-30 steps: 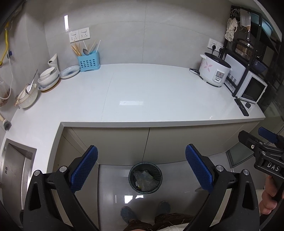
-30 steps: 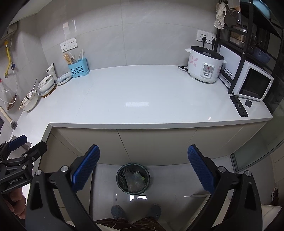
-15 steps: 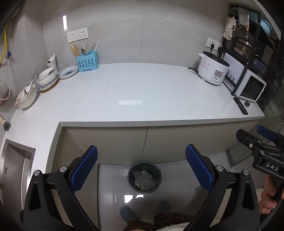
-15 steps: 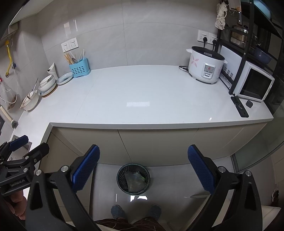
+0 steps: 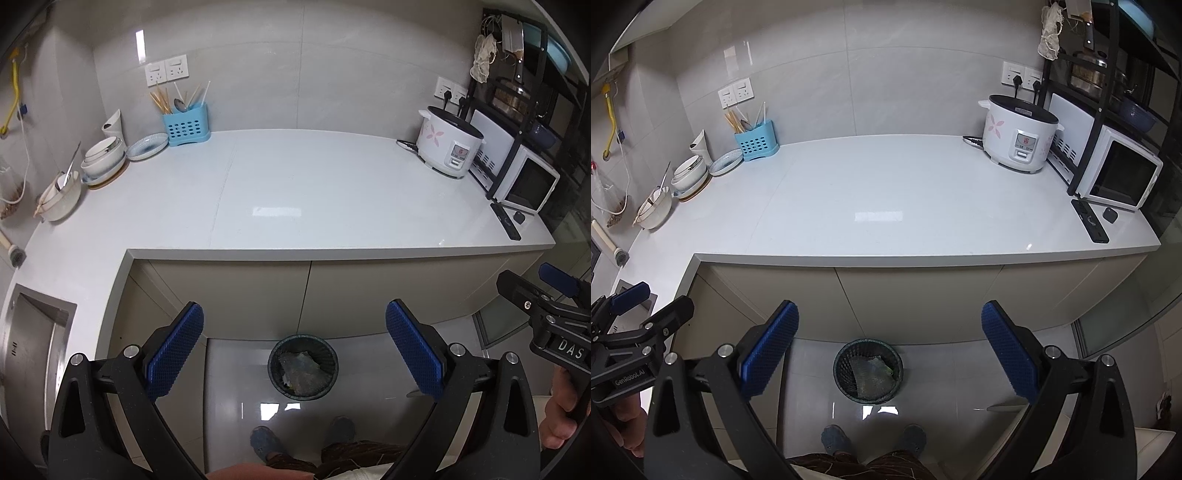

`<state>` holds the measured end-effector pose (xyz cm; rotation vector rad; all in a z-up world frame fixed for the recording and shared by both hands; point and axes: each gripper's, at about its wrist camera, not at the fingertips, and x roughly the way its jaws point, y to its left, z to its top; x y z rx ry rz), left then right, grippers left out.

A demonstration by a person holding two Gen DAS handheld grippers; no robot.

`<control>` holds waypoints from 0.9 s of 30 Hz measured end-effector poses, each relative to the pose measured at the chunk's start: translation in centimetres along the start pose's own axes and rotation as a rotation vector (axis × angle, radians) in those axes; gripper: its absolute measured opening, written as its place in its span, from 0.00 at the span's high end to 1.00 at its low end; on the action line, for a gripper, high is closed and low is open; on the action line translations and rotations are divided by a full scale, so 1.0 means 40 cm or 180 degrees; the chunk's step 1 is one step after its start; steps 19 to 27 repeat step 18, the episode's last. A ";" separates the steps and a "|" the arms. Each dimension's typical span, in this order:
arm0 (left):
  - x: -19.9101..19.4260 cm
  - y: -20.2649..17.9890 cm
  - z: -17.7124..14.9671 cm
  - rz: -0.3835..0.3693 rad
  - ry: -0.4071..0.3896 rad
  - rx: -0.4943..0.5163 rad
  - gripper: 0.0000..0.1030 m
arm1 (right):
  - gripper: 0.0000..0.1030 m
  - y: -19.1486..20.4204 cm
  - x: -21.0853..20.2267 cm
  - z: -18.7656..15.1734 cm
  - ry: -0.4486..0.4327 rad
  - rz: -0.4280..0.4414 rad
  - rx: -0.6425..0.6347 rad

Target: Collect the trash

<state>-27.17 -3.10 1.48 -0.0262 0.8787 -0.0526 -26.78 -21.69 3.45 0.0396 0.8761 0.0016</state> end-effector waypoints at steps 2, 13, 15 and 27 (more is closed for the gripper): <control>-0.001 -0.002 -0.001 -0.0003 -0.0008 0.0010 0.06 | 0.07 0.001 0.000 -0.001 0.0003 0.0009 0.0001; -0.001 -0.012 -0.004 -0.0066 -0.0003 0.0050 0.06 | 0.07 -0.006 0.003 -0.004 -0.0007 0.0011 -0.0018; -0.004 -0.013 -0.006 -0.0079 -0.0014 0.0051 0.06 | 0.07 -0.006 0.003 -0.005 -0.0011 0.0010 -0.0022; -0.008 -0.017 -0.008 -0.0085 -0.0023 0.0063 0.06 | 0.07 -0.007 0.002 -0.005 -0.0019 0.0010 -0.0028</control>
